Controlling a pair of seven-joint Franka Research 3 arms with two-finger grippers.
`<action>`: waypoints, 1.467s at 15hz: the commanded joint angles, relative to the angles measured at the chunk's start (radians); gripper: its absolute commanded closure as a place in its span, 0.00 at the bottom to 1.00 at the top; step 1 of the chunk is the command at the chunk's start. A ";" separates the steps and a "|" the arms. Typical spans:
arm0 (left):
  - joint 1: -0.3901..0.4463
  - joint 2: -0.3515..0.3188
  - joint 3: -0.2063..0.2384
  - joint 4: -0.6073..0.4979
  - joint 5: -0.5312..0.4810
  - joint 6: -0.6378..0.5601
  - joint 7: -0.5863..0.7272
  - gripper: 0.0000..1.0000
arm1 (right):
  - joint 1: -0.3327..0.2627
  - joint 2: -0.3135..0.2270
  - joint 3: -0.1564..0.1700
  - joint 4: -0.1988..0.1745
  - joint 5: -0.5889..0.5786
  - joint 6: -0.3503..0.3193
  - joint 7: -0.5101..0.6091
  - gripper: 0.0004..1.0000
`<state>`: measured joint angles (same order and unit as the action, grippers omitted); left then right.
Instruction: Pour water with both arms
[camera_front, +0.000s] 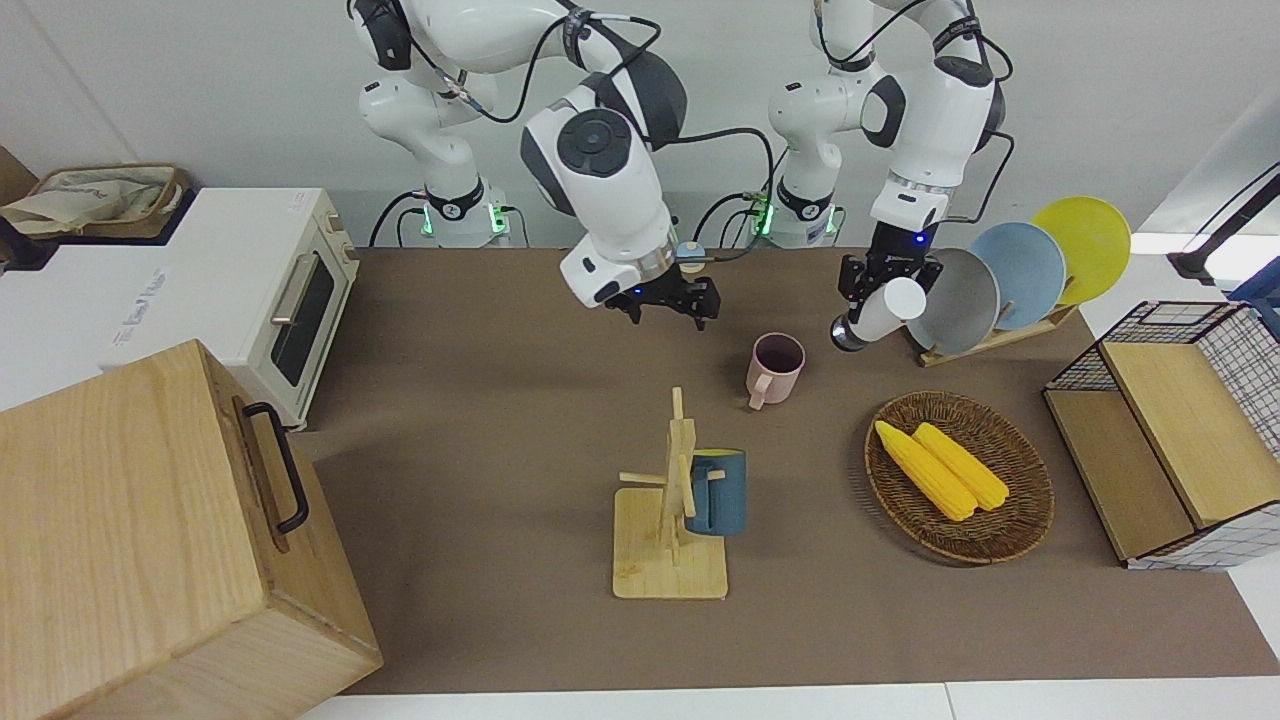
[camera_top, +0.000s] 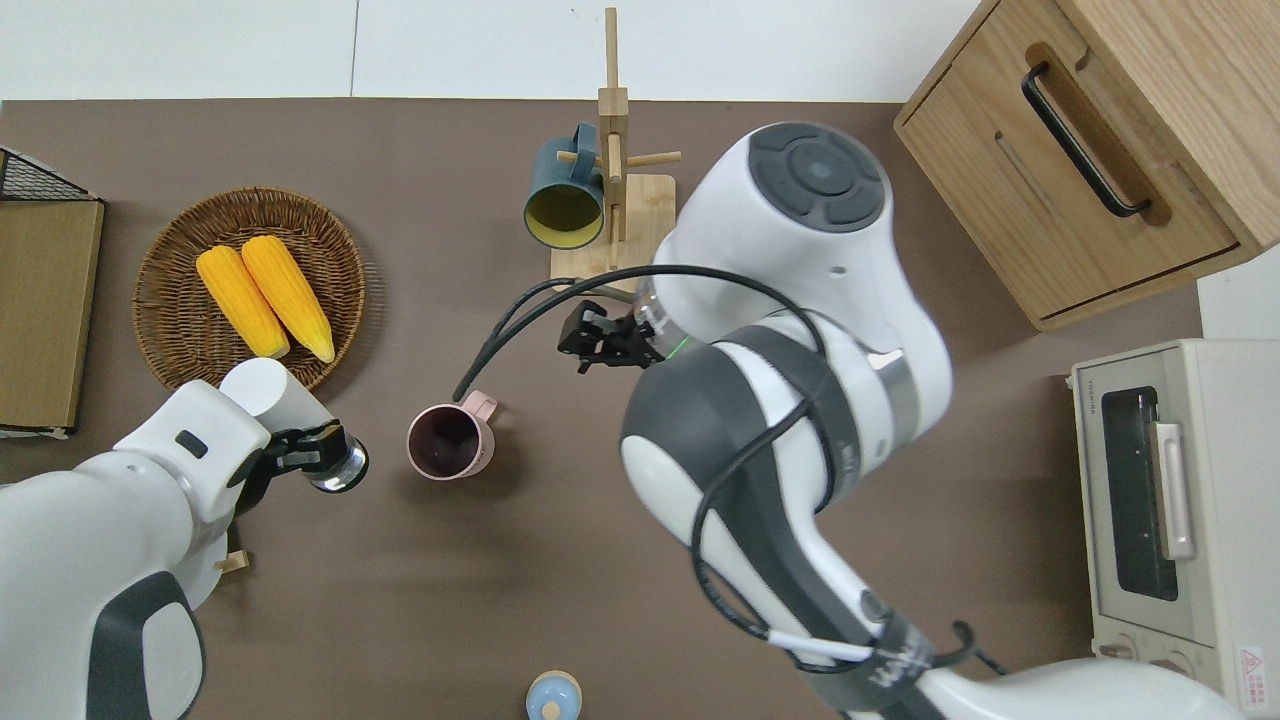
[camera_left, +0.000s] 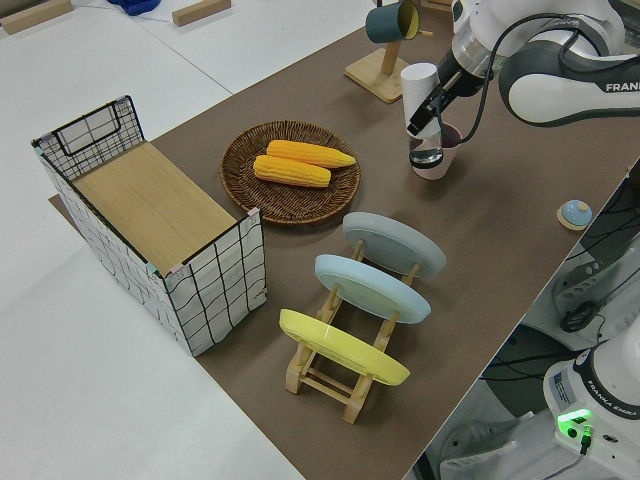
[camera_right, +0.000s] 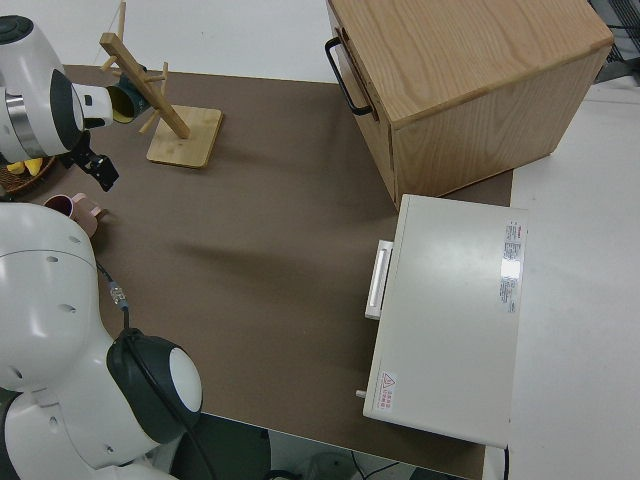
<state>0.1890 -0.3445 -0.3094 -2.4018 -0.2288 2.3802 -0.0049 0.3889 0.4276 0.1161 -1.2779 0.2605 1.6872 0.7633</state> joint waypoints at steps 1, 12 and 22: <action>-0.068 -0.105 0.012 -0.095 -0.003 0.014 -0.010 1.00 | -0.102 -0.081 0.008 -0.049 -0.042 -0.078 -0.152 0.01; -0.186 -0.168 0.006 -0.162 -0.020 -0.042 -0.072 1.00 | -0.265 -0.202 0.008 -0.163 -0.274 -0.077 -0.570 0.01; -0.183 -0.125 -0.068 -0.160 -0.020 -0.030 -0.101 1.00 | -0.389 -0.286 0.008 -0.301 -0.308 0.124 -0.805 0.01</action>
<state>0.0162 -0.4688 -0.3626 -2.5621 -0.2361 2.3424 -0.0799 0.0363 0.1862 0.1071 -1.5107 -0.0024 1.7528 0.0216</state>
